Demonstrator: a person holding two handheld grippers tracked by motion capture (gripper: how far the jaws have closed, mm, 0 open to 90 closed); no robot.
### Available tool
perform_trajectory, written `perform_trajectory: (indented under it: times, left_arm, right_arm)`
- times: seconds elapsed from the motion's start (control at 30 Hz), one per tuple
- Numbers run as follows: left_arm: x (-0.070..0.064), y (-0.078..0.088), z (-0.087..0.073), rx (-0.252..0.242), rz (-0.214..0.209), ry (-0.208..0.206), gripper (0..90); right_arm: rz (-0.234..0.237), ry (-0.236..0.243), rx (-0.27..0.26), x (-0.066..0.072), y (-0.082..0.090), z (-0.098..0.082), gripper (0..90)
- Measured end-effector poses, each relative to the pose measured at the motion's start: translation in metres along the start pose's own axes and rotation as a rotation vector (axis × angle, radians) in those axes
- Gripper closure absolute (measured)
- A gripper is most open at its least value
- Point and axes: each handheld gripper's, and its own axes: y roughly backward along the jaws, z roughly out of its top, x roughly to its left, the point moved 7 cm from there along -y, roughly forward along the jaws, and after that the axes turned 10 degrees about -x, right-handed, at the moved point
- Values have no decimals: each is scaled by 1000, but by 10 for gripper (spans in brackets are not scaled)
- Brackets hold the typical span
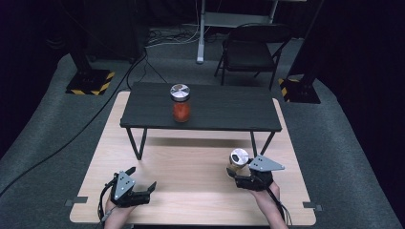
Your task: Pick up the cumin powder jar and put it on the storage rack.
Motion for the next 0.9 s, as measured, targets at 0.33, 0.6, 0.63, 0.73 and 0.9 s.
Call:
perform_trajectory:
  times: [0.33, 0.6, 0.63, 0.73, 0.9]
  left_arm:
    - [0, 0, 0, 1, -2, -2, 51]
    - [-1, -1, 1, 5, -7, -3, 51]
    - [-1, -1, 1, 5, -7, -3, 51]
    - [0, -1, 1, 4, -10, -1, 51]
    - [0, -1, 1, 4, -11, 2, 51]
  right_arm:
    - [-24, 23, -37, 0, 13, 45, 304]
    - [-41, 43, -75, -3, 18, 77, 303]
    - [-43, 48, -80, -4, 19, 81, 303]
    - [-51, 54, -90, -6, 19, 93, 303]
    - [-71, 66, -110, -8, 19, 110, 303]
